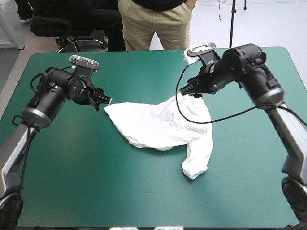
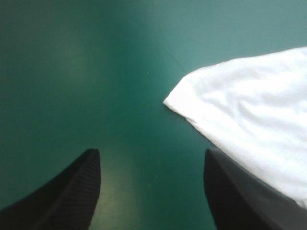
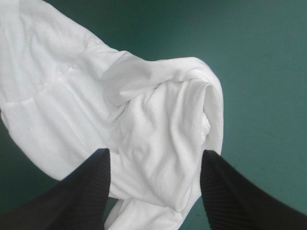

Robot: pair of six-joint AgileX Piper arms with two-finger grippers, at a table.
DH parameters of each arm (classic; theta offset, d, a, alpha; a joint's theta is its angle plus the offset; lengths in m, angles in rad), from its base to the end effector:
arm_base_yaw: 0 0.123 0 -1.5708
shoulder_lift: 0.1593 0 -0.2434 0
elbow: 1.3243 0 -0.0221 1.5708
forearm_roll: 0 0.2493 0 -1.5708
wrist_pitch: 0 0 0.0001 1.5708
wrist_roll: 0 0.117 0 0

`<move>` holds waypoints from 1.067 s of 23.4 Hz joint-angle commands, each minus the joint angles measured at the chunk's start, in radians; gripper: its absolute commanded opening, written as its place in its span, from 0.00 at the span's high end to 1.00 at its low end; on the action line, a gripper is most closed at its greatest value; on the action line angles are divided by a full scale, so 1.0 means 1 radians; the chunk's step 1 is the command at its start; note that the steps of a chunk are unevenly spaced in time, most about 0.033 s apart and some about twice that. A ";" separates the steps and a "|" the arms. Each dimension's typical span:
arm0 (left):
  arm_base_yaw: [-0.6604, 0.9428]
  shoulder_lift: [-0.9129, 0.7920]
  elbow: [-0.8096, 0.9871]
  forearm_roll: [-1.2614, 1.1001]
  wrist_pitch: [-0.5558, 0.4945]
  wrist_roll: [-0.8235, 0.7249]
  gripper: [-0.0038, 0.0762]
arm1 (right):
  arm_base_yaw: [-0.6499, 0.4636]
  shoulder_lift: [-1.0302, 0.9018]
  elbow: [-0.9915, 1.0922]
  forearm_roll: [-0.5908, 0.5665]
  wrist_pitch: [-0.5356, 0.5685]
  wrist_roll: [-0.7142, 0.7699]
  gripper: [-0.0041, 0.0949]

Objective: Fold the cloth

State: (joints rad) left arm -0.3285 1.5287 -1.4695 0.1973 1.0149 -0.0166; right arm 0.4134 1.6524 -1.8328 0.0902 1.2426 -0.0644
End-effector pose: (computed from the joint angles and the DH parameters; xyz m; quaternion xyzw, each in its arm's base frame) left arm 0.3294 -0.0917 0.2981 0.1734 0.9375 0.0445 0.2985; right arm 0.3239 0.1530 0.3501 -0.2247 0.9282 0.0953 0.2809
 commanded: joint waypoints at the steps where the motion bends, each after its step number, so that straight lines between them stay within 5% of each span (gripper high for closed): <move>1: 0.019 -0.062 -0.024 0.006 0.015 0.017 0.38 | -0.004 -0.144 0.017 -0.006 0.006 0.002 0.46; 8: 0.134 0.107 -0.029 -0.220 -0.009 0.128 0.38 | -0.004 -0.231 0.128 -0.042 0.006 0.002 0.47; 25: 0.099 0.439 -0.230 -0.226 0.002 0.153 0.38 | -0.004 -0.223 0.157 -0.042 0.006 0.017 0.47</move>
State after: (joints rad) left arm -0.2262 2.0012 -1.6656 -0.0227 1.0314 0.1411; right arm 0.4134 1.4598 -1.6542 0.0517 1.2496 -0.0451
